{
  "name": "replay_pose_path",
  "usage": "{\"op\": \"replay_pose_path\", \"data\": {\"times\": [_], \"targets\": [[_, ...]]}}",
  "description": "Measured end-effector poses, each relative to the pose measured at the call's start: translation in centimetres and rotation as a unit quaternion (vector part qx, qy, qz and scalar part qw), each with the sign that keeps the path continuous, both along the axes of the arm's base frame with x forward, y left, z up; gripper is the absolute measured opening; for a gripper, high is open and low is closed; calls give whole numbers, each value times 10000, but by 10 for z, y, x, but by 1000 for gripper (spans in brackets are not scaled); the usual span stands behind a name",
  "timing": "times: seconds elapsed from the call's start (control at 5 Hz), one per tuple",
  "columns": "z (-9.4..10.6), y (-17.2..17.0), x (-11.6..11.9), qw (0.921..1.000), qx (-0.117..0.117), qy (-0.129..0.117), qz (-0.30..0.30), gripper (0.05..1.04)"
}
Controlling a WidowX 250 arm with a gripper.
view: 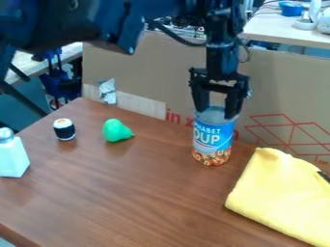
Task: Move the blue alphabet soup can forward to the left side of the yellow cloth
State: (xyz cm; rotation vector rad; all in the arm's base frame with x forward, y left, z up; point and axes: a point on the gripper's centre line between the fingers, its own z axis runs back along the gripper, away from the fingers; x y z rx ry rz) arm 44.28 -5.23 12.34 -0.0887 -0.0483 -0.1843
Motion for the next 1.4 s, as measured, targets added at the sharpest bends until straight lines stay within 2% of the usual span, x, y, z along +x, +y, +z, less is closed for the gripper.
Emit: {"op": "replay_pose_path", "data": {"times": [0.4,0.6,0.8,1.0,1.2,1.4], "targets": [[-14,-6,-2,9996,244,63,-105,1000],[-17,-5,-13,9993,332,140,30,1000],[-18,-2,-21,9993,262,120,235,1000],[-17,3,-31,9971,-1,358,665,1000],[-16,1,-47,9919,1,757,1025,1000],[-19,-5,-86,9791,295,1321,1516,1000]]}}
